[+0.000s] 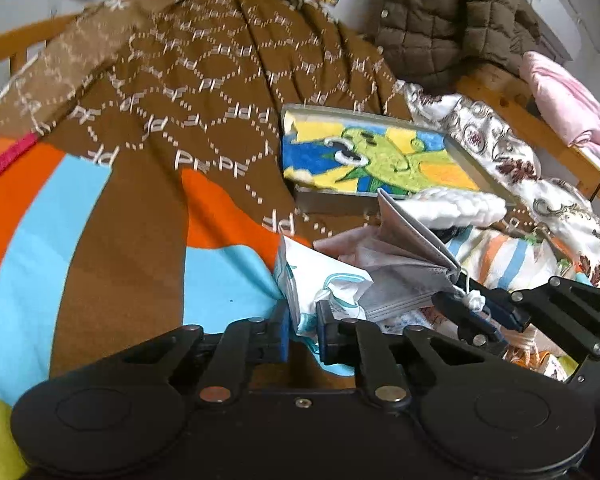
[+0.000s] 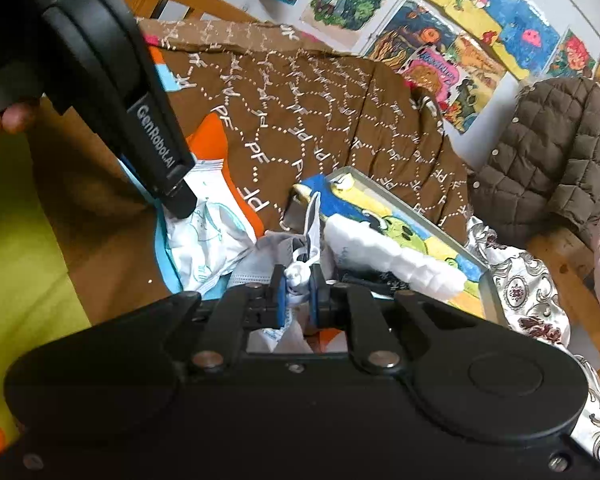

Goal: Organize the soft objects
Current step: 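Carry both white items into the tin tray and open both tools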

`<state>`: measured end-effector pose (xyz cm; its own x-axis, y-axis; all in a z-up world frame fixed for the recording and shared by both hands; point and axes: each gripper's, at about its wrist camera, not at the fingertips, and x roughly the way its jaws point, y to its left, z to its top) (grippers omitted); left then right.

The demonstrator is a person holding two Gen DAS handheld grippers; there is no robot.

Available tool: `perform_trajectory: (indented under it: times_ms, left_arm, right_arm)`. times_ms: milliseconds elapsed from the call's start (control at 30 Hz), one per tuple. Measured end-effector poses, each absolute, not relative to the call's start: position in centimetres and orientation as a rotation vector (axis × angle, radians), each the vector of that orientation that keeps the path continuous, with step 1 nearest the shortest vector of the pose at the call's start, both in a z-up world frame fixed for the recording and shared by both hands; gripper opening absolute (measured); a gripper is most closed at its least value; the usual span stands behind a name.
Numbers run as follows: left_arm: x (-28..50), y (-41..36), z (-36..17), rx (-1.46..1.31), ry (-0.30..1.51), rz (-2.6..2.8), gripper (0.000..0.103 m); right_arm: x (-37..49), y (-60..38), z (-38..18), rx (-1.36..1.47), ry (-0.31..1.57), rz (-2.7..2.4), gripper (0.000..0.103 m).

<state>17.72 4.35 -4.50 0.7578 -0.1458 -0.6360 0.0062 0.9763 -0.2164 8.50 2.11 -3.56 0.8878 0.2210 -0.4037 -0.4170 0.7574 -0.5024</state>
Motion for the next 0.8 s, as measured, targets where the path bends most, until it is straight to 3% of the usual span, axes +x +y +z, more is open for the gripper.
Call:
perform_trajectory:
  times_ms: [433,800]
  left_arm:
    - [15.0,2.2,-0.7,-0.124,0.43,-0.139,0.012]
    - [24.5,0.3,1.4,-0.175,0.331,-0.135,0.012]
  right_arm:
    - [6.8,0.3,-2.0,-0.535,0.122,0.255,0.005]
    - [11.2,-2.2,0.5,-0.431,0.051,0.149,0.005]
